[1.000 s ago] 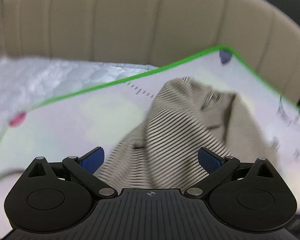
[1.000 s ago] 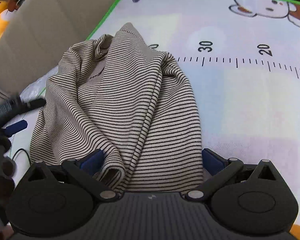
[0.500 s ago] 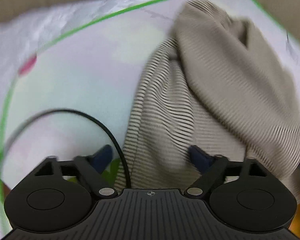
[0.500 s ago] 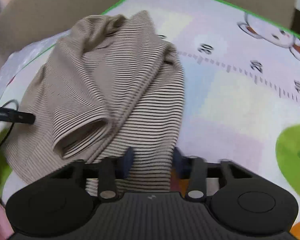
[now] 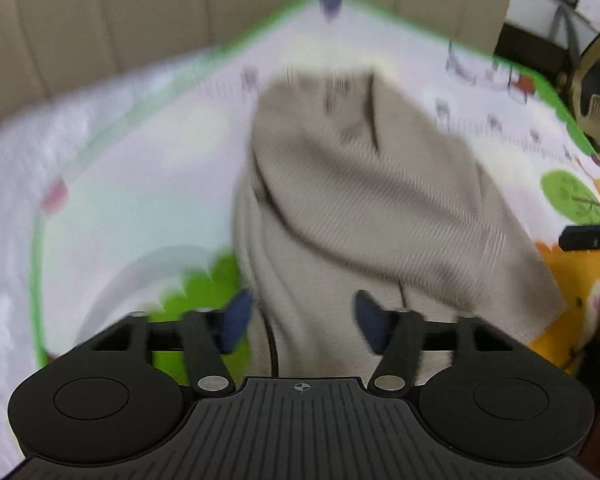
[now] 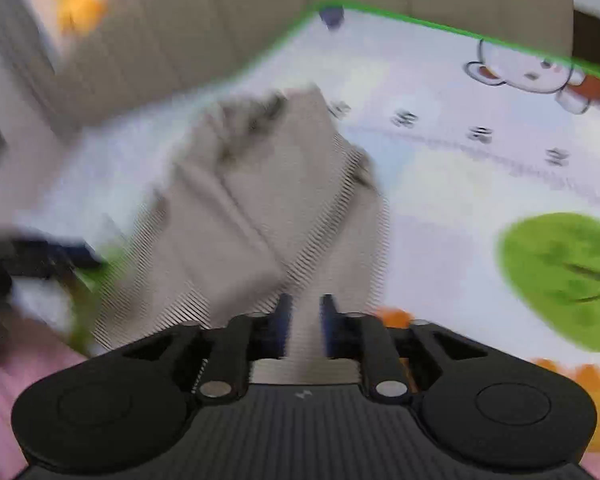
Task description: Fold clothes
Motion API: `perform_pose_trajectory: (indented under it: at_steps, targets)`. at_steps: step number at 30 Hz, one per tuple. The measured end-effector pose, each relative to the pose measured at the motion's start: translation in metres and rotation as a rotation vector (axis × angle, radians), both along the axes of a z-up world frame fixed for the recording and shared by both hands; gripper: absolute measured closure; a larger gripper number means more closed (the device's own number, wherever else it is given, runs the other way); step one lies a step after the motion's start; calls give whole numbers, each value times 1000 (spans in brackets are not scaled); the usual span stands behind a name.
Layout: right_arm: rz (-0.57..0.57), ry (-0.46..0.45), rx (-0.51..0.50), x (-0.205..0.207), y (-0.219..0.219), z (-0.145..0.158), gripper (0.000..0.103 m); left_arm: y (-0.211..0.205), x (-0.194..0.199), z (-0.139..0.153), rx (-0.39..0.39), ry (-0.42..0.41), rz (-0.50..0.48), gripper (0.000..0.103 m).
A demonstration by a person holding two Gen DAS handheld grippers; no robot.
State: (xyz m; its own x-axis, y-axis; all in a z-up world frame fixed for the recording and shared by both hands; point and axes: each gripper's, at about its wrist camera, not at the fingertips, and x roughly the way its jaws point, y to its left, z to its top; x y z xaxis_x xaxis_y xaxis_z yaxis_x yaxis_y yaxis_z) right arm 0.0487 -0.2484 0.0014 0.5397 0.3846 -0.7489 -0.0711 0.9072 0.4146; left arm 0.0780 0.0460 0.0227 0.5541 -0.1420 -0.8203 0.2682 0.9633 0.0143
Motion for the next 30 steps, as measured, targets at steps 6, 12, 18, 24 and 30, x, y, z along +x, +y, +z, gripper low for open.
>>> perform_pose_trajectory:
  at_steps: [6,12,18,24,30]
  targets:
    - [-47,142,111,47,51,-54,70,-15,-3,3,84,-105,-108,10]
    - [-25,125,113,60,46,-26,103,-51,-17,-2,197,-247,-289,4]
    - [-5,65,139,67,29,17,96,-70,-4,-20,187,-211,-318,3]
    - [-140,265,254,49,21,-54,73,-55,-4,-26,179,-173,-244,3]
    - [-36,71,217,85,60,-20,100,-61,-21,-13,232,-267,-267,0]
